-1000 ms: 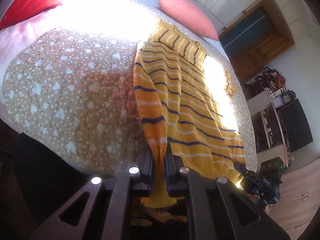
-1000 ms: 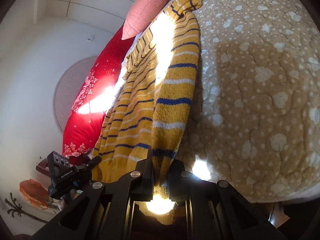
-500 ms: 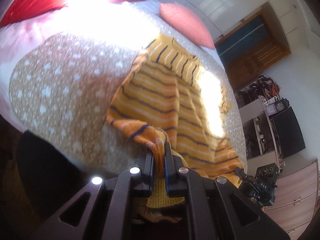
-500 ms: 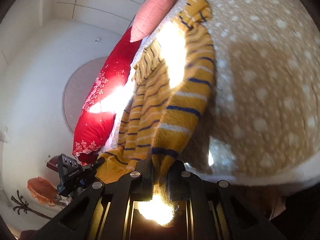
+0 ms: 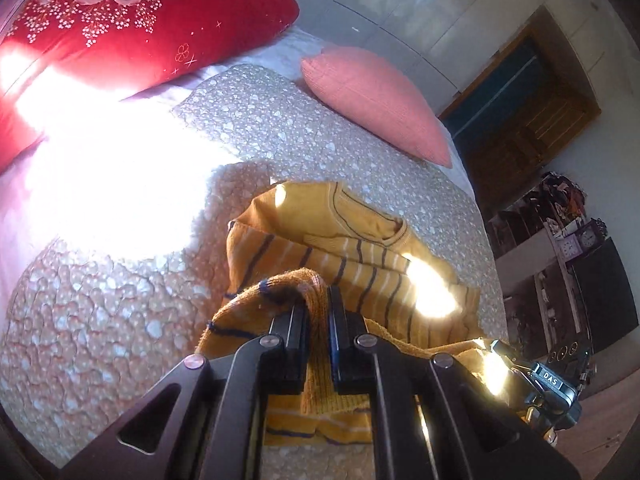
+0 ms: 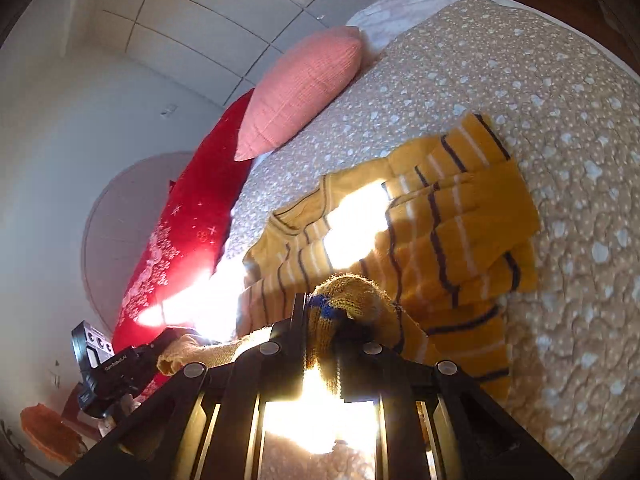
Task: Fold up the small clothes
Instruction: 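Lift the hem with both grippers and fold it up onto the collar, then open both grippers and release the folded sweater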
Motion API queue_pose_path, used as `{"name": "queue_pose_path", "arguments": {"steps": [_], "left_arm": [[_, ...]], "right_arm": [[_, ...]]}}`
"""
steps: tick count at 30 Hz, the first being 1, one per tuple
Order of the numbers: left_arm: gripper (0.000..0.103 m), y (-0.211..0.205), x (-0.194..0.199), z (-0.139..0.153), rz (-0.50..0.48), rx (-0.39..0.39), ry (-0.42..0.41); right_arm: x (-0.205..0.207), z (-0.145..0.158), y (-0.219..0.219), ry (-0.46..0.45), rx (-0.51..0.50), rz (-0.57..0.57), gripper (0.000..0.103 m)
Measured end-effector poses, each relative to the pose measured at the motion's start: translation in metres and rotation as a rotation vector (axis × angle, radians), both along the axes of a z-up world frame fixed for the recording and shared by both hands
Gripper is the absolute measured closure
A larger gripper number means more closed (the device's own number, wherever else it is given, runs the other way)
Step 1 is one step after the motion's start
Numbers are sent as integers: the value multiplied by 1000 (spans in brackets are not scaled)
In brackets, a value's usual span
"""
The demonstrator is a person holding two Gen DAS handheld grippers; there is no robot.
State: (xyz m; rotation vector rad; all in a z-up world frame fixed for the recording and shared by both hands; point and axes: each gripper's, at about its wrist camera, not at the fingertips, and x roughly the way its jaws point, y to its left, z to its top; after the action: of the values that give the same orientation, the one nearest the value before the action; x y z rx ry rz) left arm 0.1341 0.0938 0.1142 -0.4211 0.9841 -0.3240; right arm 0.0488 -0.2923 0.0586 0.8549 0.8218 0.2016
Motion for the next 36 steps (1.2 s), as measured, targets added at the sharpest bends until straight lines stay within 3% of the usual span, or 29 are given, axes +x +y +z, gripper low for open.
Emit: {"name": "queue_pose_path", "arguments": {"steps": [4,6,10,11,16,19,23,28,33,36], "left_arm": [[95,-17,31,-12,-5,45,13],[94,-23,49,-19,-3,49,27],[89,-20,88,-40,64,6,84],[87,-18,98,-48,82,-12,107],[77,2,135,-73,176,-75,164],[72,14,142,-81,196,-96,183],[65,21,133,-72,174,-80,169],[53,12,101,-49,84,-20,108],[48,0,55,-37,-39,154,61],[40,7,27,-39,-58,229,43]], "right_arm": [[28,-16,-14,50,47,-21,89],[40,-24,-23,55,118,-26,86],[71,-41,-41,53,269,-65,52],[79,-47,-47,61,295,-87,49],[105,-72,-78,92,369,-242,44],[115,-74,-89,111,335,-280,43],[113,-37,-83,47,139,-226,41],[90,8,-35,2,-249,-52,41],[48,-5,7,75,-558,39,41],[17,-22,6,93,-610,30,41]]}}
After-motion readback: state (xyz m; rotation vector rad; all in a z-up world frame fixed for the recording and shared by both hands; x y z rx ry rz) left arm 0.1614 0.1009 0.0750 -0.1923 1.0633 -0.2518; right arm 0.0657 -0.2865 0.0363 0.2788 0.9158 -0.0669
